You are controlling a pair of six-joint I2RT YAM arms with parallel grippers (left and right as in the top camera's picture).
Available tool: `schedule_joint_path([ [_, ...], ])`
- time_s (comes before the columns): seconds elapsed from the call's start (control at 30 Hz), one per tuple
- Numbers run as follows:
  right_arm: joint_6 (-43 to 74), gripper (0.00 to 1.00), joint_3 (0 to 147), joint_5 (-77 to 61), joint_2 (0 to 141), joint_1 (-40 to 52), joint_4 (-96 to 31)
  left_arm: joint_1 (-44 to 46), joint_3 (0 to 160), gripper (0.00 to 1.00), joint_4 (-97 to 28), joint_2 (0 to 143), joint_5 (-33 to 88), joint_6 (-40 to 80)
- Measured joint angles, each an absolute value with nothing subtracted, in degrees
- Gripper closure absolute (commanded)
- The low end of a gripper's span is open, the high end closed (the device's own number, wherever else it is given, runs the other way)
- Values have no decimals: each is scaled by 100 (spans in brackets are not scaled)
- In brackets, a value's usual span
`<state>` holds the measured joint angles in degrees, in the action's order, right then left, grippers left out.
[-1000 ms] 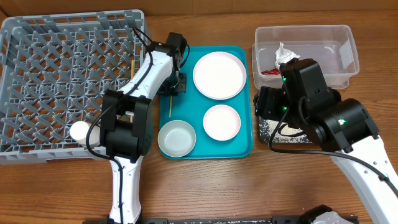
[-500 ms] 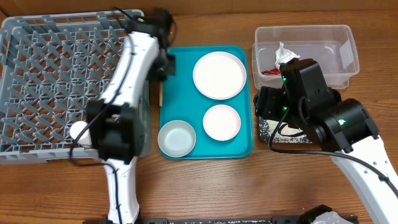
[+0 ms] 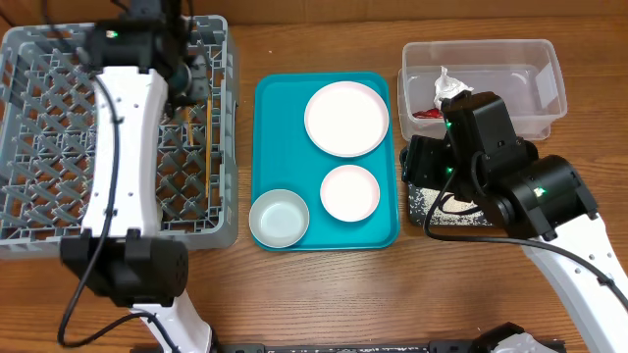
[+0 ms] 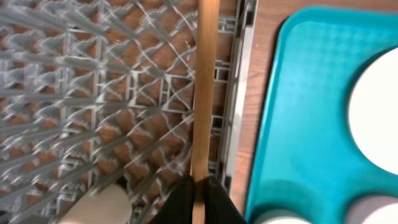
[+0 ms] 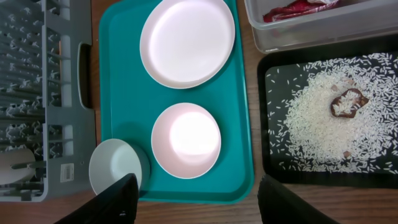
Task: Sort waste into correct bins and load items into the dishwasher
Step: 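Carry the second chopstick into the dish rack and release it, then reach the left gripper to the small pink bowl and grasp its rim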
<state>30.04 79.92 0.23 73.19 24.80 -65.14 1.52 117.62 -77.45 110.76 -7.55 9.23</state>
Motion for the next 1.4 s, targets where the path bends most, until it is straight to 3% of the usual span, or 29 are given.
schedule_joint_path([
  [0.3, 3002, 35, 7994, 21, 7319, 2480, -6517, 150, 10239, 89, -6549, 11330, -886, 711],
  [0.53, 3002, 35, 7994, 21, 7319, 2477, -6517, 145, 9533, 93, -6069, 11327, -884, 707],
  [0.63, 3004, 35, 7992, 21, 7319, 2480, -6521, 145, 9334, 92, -6237, 11327, -884, 705],
  [0.83, 3004, 35, 7992, 21, 7319, 2480, -6521, 145, 10018, 79, -7227, 11316, -617, 703],
  [1.1, 3006, 22, 7994, 23, 7319, 2480, -6528, 193, 10927, 71, -8086, 9972, 416, 578],
  [1.17, 3002, 21, 7992, 23, 7321, 2480, -6532, 296, 10945, 64, -8313, 9454, 635, 567],
  [1.2, 3000, 20, 7994, 23, 7321, 2480, -6539, 408, 10945, 51, -8388, 9194, 718, 545],
  [1.27, 3011, 16, 7994, 19, 7319, 2480, -6541, 670, 10945, 0, -8471, 8818, 823, 541],
  [1.4, 3000, 12, 7992, 21, 7319, 2480, -6532, 1201, 10892, 0, -8626, 8547, 1105, 548],
])
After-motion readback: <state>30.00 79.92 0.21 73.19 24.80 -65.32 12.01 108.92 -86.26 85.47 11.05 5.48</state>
